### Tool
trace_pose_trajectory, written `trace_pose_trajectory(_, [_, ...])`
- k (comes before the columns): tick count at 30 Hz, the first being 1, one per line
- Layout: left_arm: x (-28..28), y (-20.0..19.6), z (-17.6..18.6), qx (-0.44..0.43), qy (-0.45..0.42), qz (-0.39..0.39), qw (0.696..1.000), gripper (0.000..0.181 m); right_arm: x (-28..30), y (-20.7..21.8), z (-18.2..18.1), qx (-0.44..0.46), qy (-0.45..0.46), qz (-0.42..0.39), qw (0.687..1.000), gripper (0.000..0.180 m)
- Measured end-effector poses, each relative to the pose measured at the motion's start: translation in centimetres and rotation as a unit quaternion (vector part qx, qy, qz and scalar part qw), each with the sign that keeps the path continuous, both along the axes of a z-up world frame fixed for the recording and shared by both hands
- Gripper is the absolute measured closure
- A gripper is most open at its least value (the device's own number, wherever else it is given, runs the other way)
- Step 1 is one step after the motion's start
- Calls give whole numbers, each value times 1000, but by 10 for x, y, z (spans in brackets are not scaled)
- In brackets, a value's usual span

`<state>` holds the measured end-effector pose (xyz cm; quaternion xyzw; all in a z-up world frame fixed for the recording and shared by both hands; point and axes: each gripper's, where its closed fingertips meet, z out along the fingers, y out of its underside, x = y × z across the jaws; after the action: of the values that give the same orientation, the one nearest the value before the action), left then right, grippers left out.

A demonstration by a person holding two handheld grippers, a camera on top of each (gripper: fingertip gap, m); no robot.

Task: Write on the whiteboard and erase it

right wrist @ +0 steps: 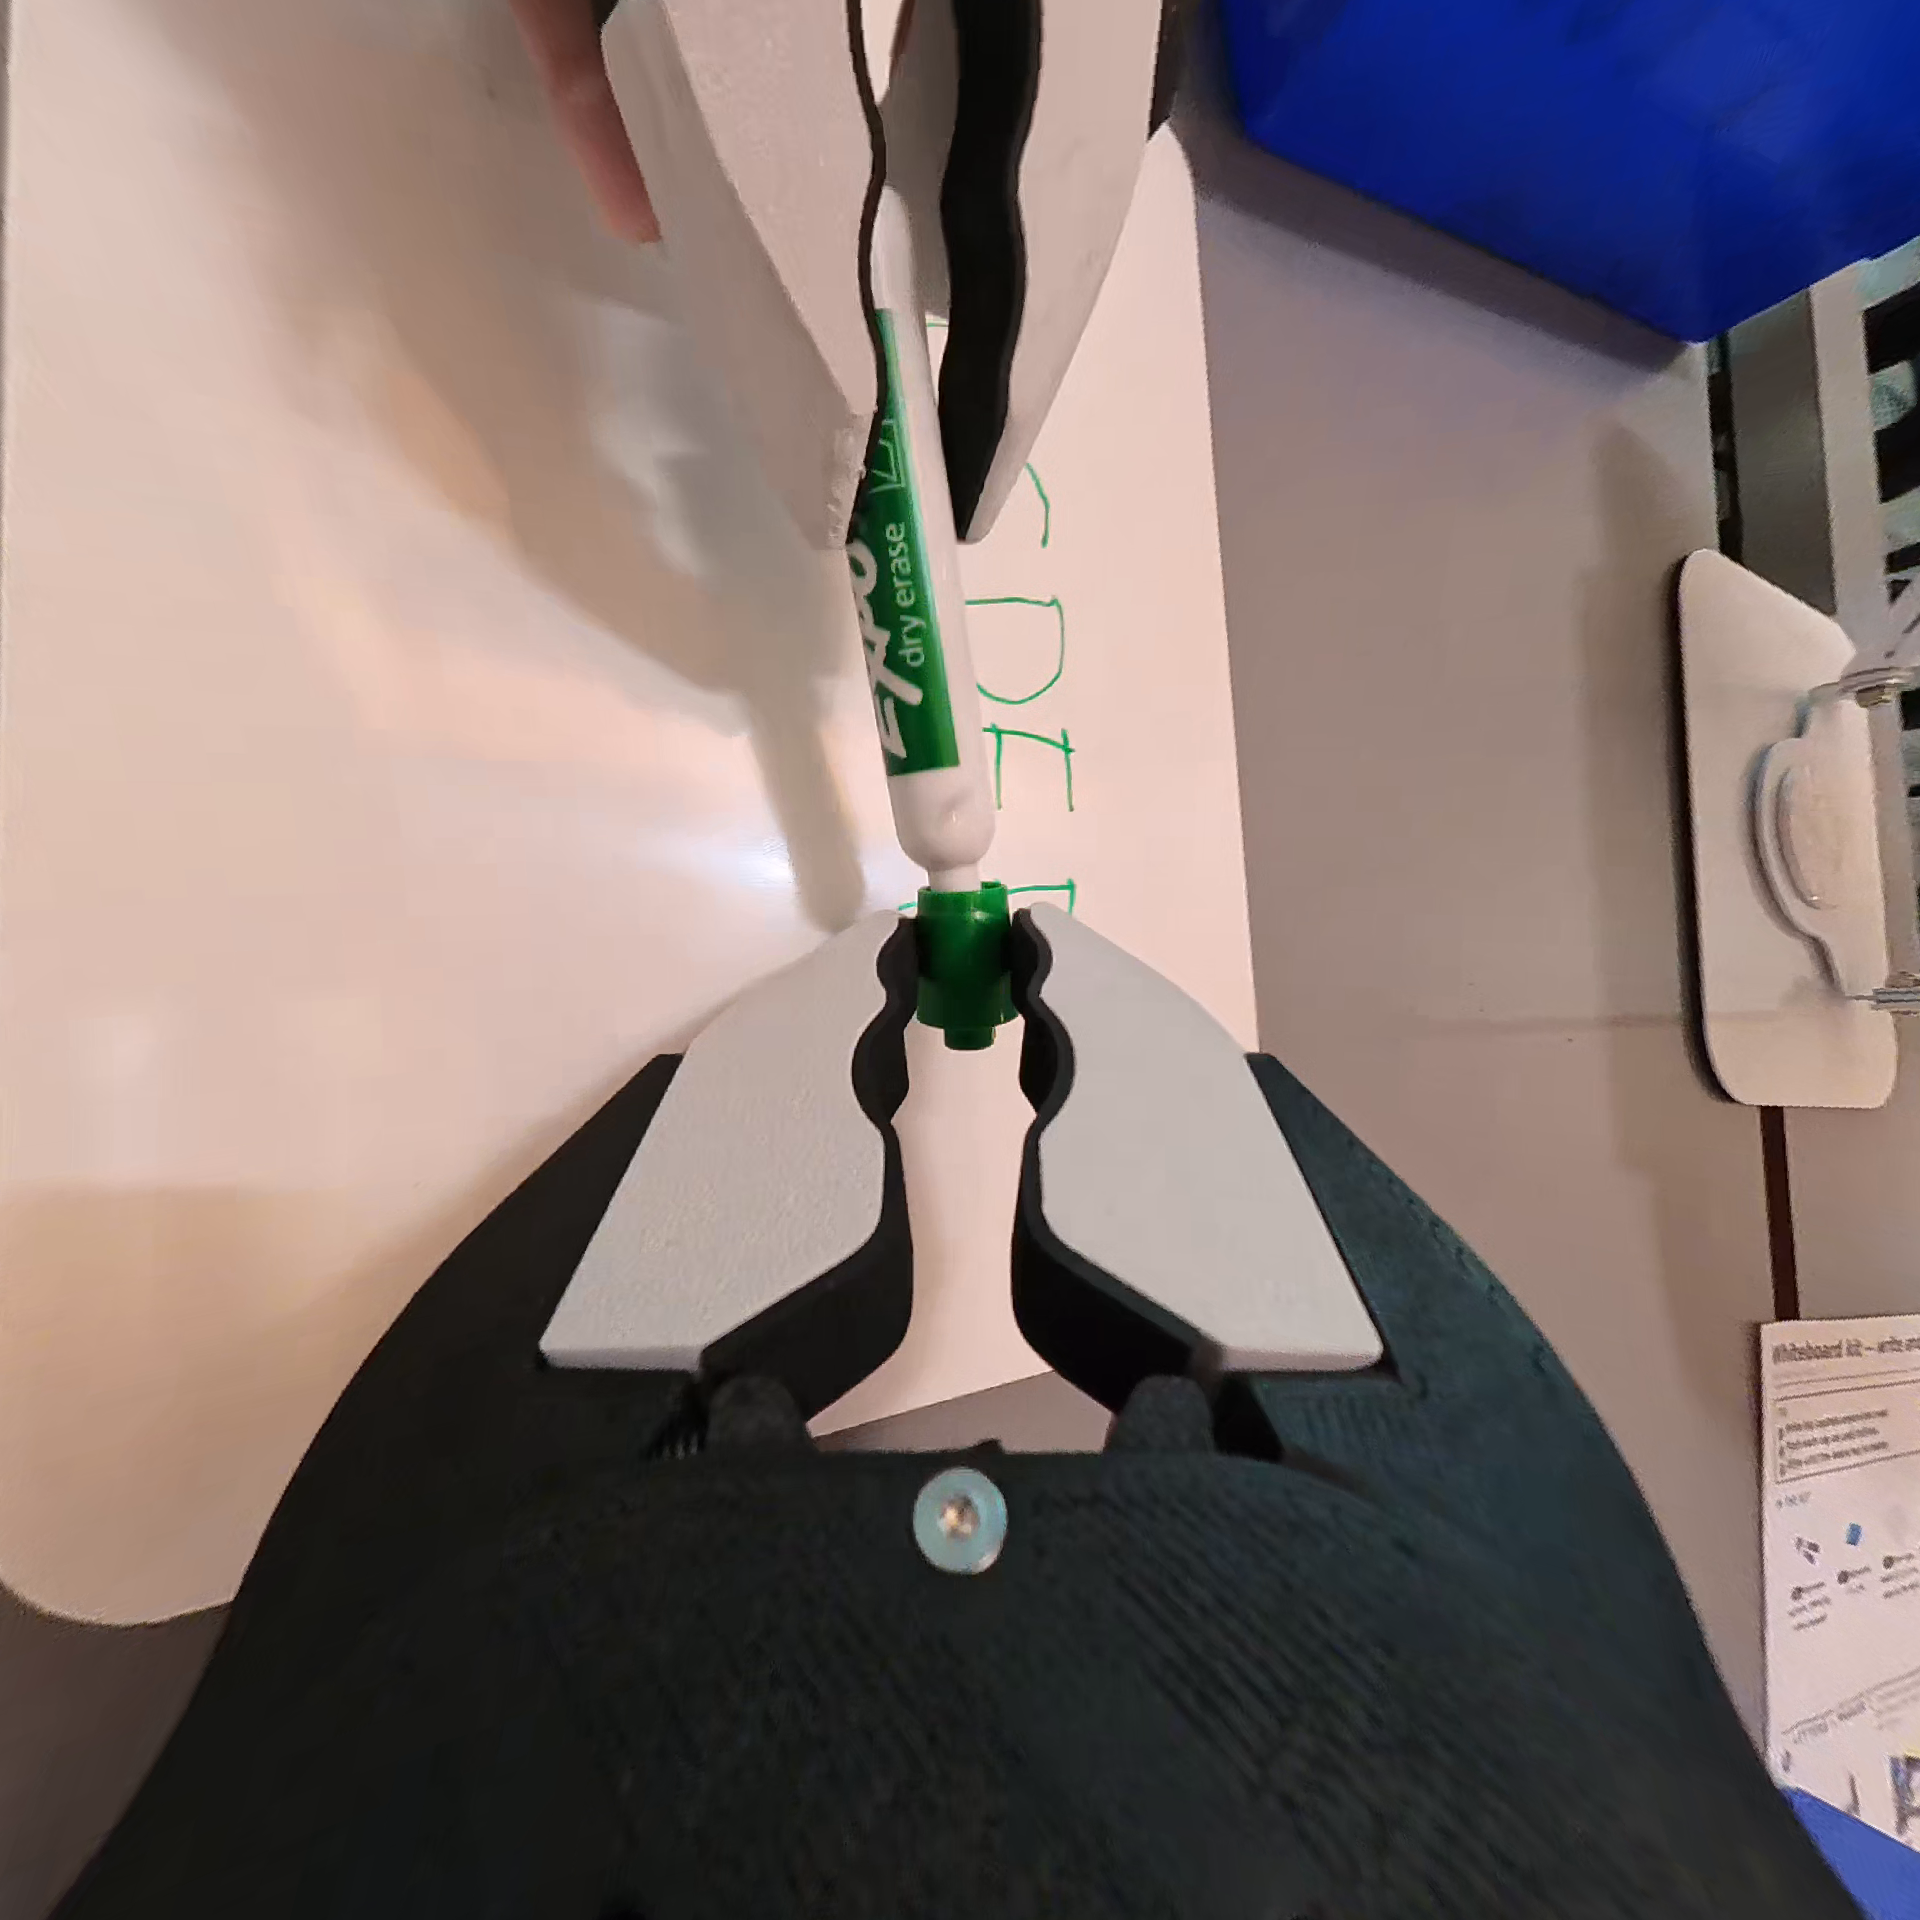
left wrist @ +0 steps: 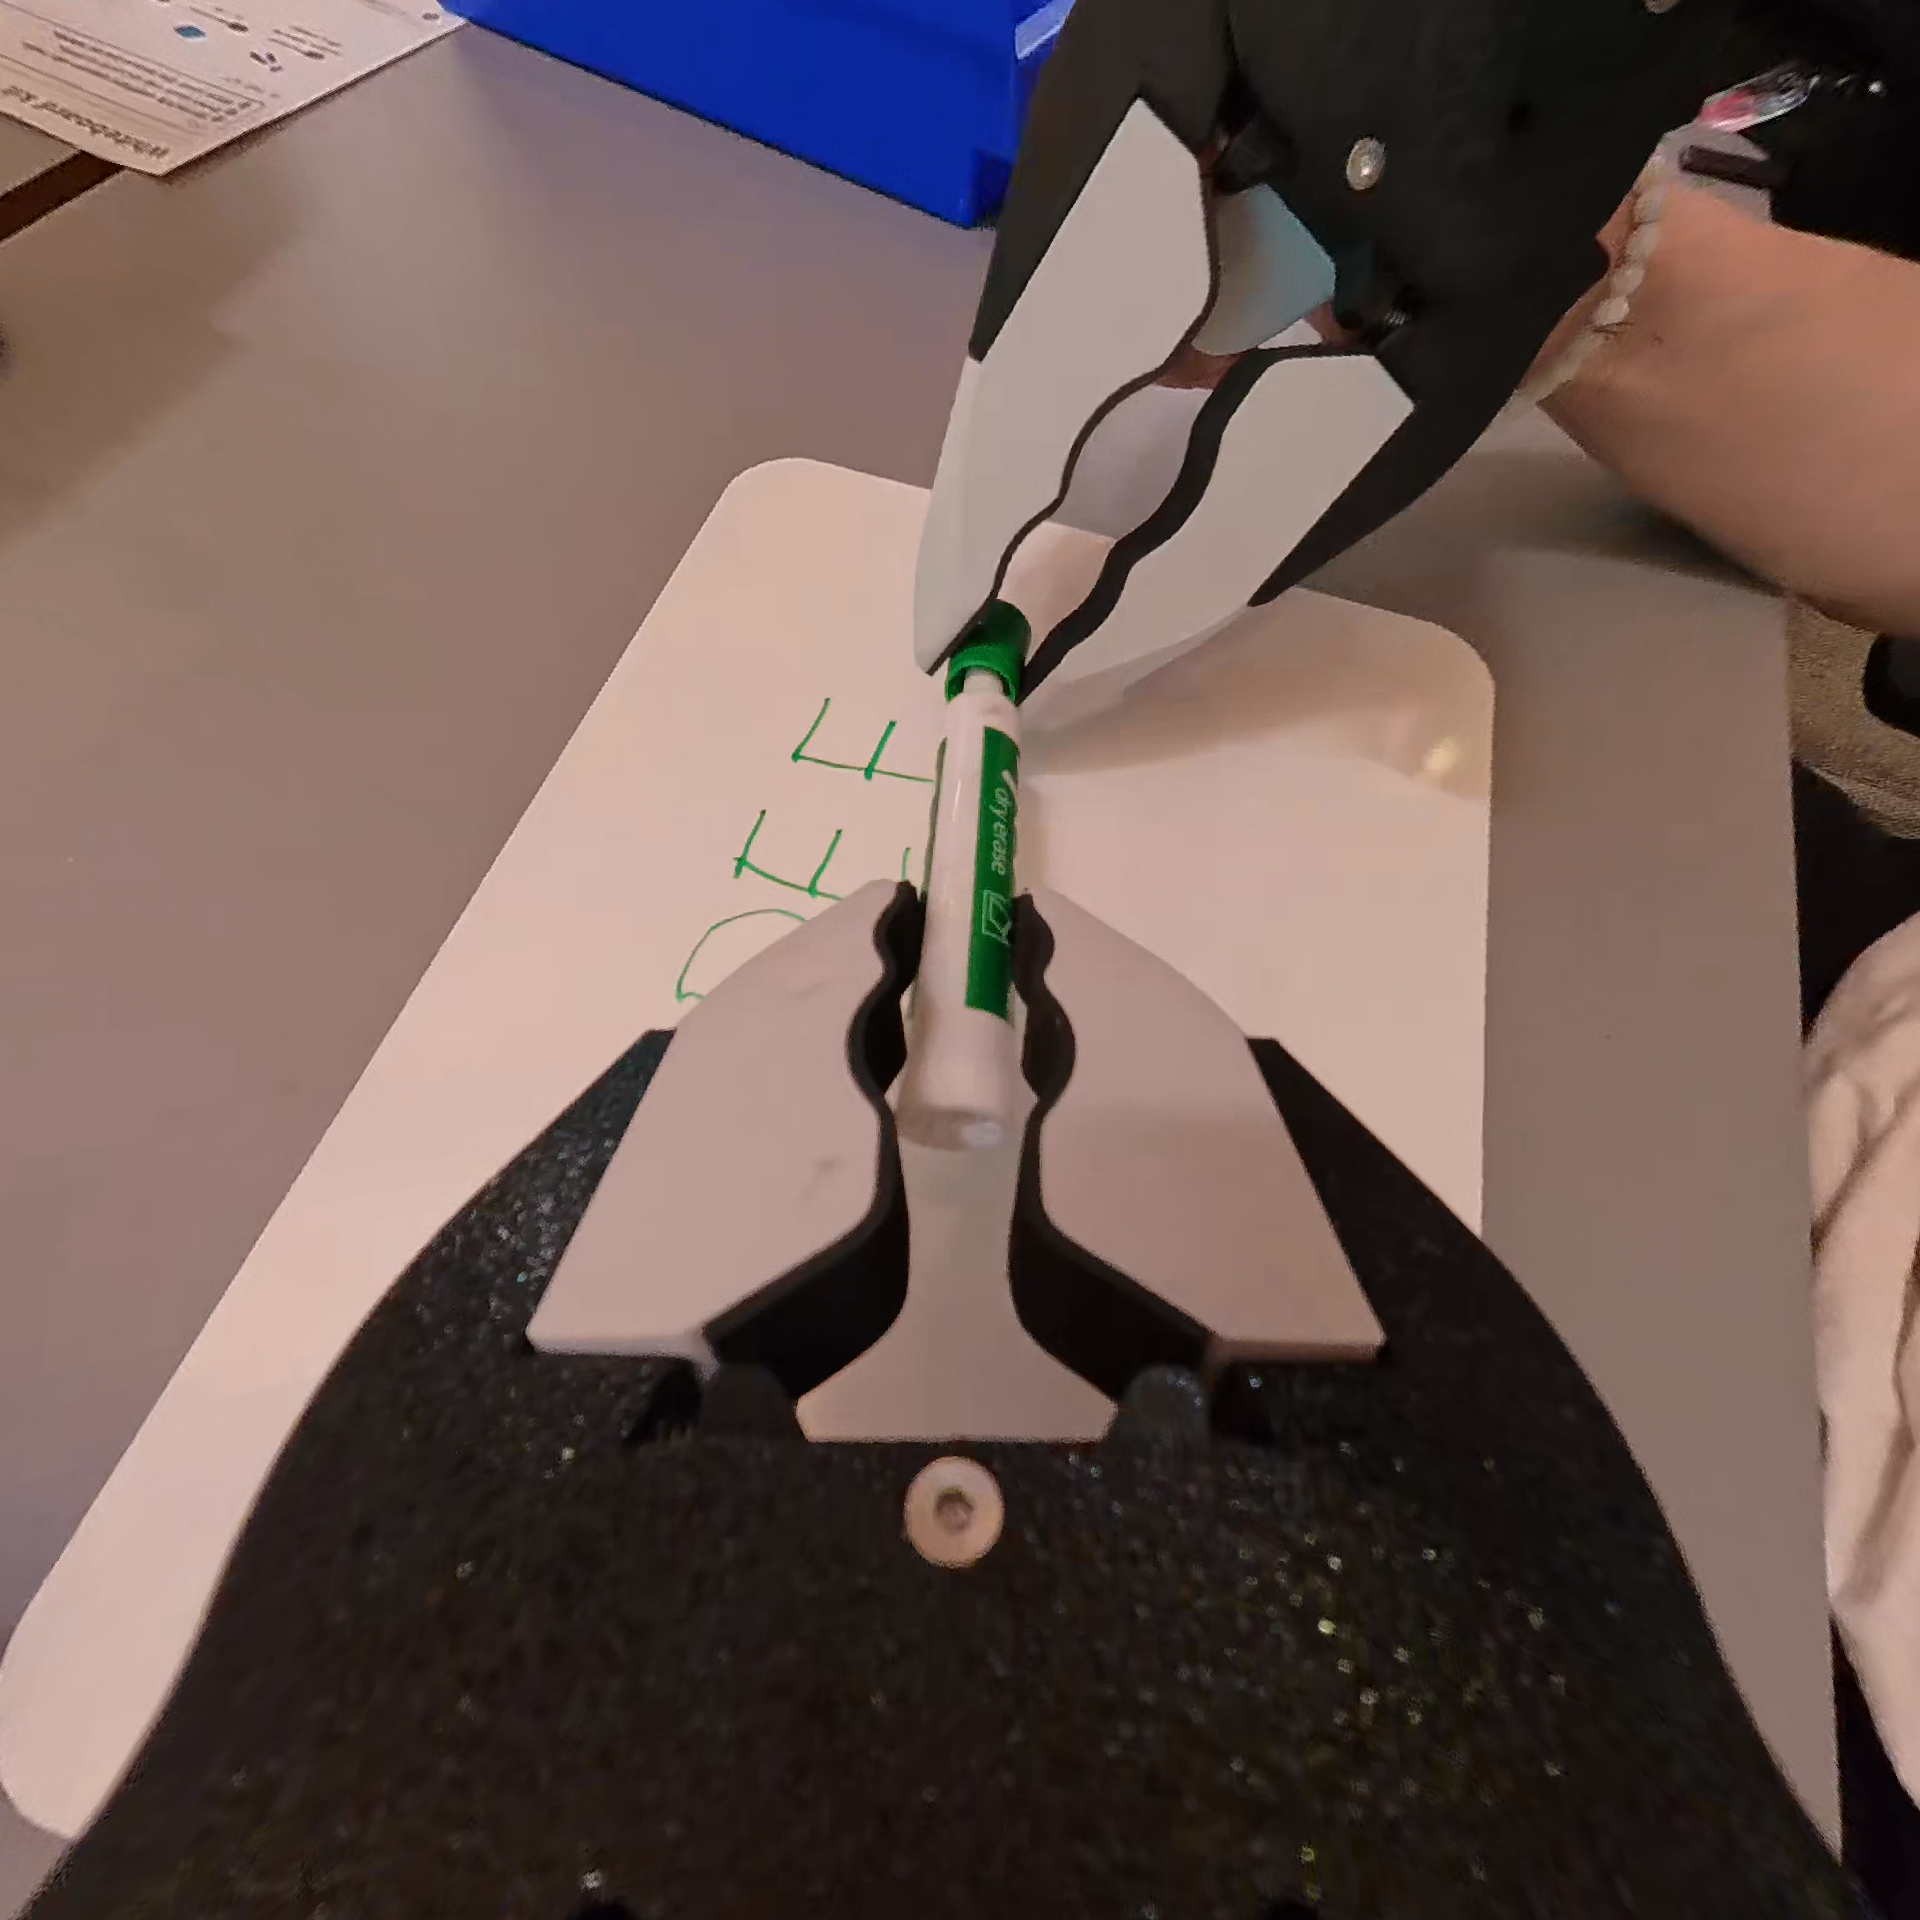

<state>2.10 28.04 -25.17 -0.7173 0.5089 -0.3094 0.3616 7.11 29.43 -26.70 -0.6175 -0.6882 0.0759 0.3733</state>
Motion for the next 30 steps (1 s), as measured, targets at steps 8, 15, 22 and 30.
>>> trace_pose_trajectory(8, [2,-2,7,0,-27,-10,1000,164,1,-3,14,-6,38,4,999,163])
trace_pose_trajectory(15, [4,0,-7,23,12,-9,1000,164,3,-2,21,25,31,5,999,162])
trace_pose_trajectory(22, [5,-4,5,31,-28,-35,998,164,4,-5,20,-3,53,21,998,162])
trace_pose_trajectory(30, [5,-4,27,74,-103,-44,991,154,8,-4,34,-51,141,22,988,162])
